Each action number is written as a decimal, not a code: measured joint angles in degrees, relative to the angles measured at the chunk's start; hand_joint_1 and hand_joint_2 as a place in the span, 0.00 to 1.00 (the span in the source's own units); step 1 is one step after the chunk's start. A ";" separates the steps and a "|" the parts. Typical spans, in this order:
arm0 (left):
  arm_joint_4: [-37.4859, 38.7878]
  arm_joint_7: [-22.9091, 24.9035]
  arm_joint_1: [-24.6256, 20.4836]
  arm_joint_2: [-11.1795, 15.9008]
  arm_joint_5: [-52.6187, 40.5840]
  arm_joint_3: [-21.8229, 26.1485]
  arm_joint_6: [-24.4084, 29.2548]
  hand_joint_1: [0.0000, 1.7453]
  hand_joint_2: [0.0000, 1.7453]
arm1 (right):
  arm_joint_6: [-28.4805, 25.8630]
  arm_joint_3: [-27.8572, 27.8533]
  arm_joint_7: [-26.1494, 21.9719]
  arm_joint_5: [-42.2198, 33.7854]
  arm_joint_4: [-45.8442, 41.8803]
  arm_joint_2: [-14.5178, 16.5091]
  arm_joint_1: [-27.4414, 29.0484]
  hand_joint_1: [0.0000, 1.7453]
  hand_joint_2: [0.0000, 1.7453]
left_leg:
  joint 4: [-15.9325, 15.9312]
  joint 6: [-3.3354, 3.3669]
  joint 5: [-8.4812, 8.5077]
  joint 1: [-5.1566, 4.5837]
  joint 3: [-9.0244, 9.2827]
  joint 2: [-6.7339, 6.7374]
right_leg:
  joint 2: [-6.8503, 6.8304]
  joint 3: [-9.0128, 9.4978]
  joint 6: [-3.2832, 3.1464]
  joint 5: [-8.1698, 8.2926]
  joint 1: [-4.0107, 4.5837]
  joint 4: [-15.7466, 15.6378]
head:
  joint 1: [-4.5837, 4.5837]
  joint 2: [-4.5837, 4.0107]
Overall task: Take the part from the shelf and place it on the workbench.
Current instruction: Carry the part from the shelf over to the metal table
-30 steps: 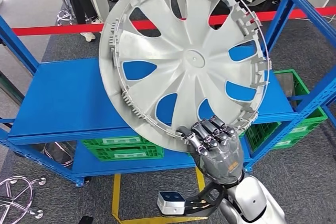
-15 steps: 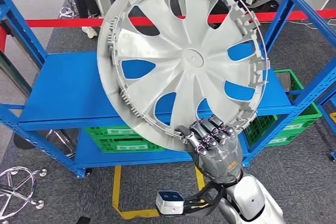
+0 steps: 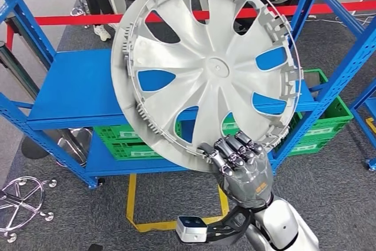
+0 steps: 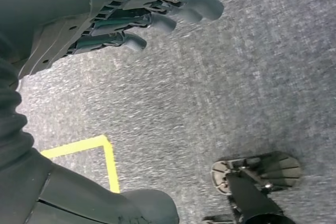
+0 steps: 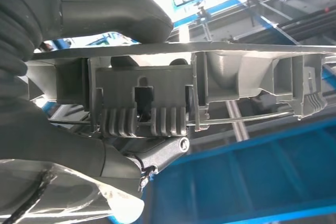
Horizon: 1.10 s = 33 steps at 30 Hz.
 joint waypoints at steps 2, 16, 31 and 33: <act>0.00 -0.07 0.16 0.09 -0.21 0.01 -0.06 0.00 1.00 | 0.00 -0.10 -0.17 -0.01 -0.01 0.00 0.13 1.00 1.00 | 5.73 -0.67 -5.71 0.31 -1.44 0.04 | -0.16 -1.24 -0.64 1.25 -0.06 -0.01 | -0.20 0.00; 0.00 -1.77 1.45 1.69 -2.78 -0.03 -2.10 0.00 1.00 | -0.01 -3.34 -3.83 0.00 -1.91 0.04 2.99 1.00 1.00 | -4.21 1.78 -3.76 0.42 8.85 0.35 | -0.11 -9.54 2.02 2.55 -0.19 4.46 | -0.02 0.00; 0.00 -3.31 4.61 5.02 -7.88 -1.46 -6.40 0.00 1.00 | -0.05 -13.48 -7.82 -0.01 -10.10 1.14 12.88 1.00 1.00 | 0.75 -0.46 -1.26 0.08 -0.48 0.22 | -0.23 0.98 -0.25 -0.48 0.04 -1.20 | 0.15 0.00; 0.00 -3.22 4.81 5.27 -8.62 -1.79 -5.91 0.00 1.00 | -0.05 -14.48 -7.50 -0.01 -10.95 1.19 13.97 1.00 1.00 | 7.84 -1.14 -7.56 0.37 -1.80 0.22 | -0.37 -0.01 -0.73 0.71 0.03 -1.11 | 0.03 0.00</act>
